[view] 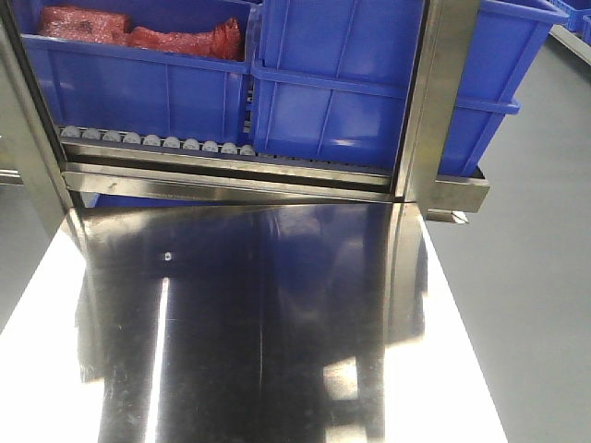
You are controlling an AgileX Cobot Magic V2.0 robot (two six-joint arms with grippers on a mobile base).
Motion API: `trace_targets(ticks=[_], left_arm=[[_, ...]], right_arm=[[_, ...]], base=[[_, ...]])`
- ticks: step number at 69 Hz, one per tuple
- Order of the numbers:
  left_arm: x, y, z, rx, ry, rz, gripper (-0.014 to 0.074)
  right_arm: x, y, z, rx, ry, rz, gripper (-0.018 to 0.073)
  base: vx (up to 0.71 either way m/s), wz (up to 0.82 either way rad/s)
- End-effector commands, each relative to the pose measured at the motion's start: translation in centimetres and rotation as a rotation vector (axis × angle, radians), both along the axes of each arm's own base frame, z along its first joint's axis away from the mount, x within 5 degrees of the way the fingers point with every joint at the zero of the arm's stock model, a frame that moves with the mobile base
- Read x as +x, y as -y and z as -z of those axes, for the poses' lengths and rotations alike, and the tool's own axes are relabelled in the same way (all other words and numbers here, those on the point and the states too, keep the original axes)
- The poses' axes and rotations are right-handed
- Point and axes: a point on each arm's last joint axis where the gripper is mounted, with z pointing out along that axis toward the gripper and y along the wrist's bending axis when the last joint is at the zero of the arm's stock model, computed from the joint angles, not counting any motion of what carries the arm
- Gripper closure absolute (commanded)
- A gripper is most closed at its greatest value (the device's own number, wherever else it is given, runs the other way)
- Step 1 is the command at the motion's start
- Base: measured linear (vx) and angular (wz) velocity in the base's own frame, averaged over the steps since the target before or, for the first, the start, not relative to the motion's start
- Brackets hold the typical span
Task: Move and align brake pads A on conveyor
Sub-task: 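Back the base away from the table and turn toward the aisle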
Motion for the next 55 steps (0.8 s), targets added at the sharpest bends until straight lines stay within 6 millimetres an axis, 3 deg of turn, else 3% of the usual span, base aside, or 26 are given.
trace_targets(ticks=[1,55], left_arm=[[0.35,0.07,-1.5,0.004,0.1,0.011,0.0603],[0.35,0.07,-1.5,0.004,0.1,0.011,0.0603]], right_arm=[[0.31,0.04,-1.26,-0.004,0.079,0.003,0.0564],[0.29,0.05,-1.23,-0.004,0.075,0.003,0.0564]], base=[[0.0,0.0],[0.0,0.0]])
